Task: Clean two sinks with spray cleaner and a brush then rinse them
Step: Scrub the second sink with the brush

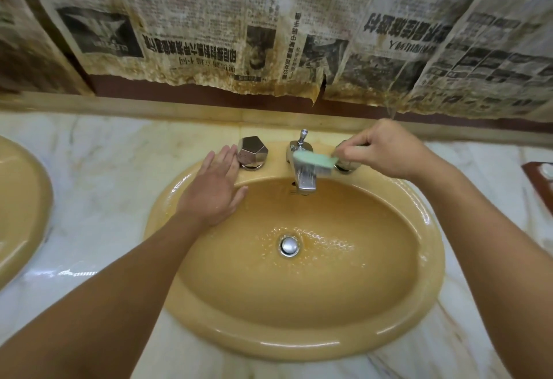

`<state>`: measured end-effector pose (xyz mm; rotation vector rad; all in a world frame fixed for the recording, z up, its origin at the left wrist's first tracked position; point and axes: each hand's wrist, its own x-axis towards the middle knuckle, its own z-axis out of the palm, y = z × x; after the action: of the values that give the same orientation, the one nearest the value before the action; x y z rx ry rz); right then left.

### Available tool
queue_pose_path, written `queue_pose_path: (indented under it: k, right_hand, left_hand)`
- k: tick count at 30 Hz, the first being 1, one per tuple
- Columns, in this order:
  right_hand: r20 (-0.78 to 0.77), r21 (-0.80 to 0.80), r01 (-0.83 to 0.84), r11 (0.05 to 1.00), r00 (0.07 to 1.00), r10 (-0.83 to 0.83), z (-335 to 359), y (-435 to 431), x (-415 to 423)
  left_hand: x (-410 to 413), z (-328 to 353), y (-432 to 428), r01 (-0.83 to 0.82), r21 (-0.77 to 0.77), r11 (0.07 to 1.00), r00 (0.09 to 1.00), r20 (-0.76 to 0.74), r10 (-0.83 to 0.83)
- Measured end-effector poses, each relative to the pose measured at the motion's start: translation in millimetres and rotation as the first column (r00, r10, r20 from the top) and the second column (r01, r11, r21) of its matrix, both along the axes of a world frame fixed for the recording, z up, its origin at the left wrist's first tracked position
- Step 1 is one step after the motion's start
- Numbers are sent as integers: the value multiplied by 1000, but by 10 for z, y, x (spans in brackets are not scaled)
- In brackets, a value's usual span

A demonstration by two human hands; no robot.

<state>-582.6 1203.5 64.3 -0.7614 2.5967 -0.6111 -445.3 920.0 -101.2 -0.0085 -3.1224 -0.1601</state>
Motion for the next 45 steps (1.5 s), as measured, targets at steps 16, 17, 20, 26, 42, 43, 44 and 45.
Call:
queue_pose_path:
  k: [16,17,20,26,42,43,44,45]
  right_hand:
    - [139,-376,665,645,729,-670,-1157,-466,542]
    - [208,-413,704,579,691,-692,-1177,-479,544]
    - [475,-452,824,343,547,-689,-1125,-339,608]
    - [733,-394,887,240,461,-500,-1008,-51,938]
    - [176,-371,571,732,817,-549,-499,59,981]
    - [85,-321,511,798,854,-513,-429,75,919]
    - [-4,-240,442,864,890,-457,-338,66,846]
    - [-88,-139,372,918,918,-386,-248,26,764]
  left_hand:
    - [-13,-25,3,2,-37,999,1000,4,-2]
    - [-13,-22,4,2,-37,999,1000,4,-2]
    - [-17,-31,-2,10,-50,999,1000,3,-10]
    - [-28,-63,-15,5,-46,999,1000,-4,-5]
    - [34,-15,-69,9,137,991,1000,-2,-9]
    - [73,-12,-102,20,155,988,1000,-1,-20]
    - [118,-9,-132,31,157,987,1000,-2,-31]
    - [161,-14,-159,38,149,988,999,-3,-38]
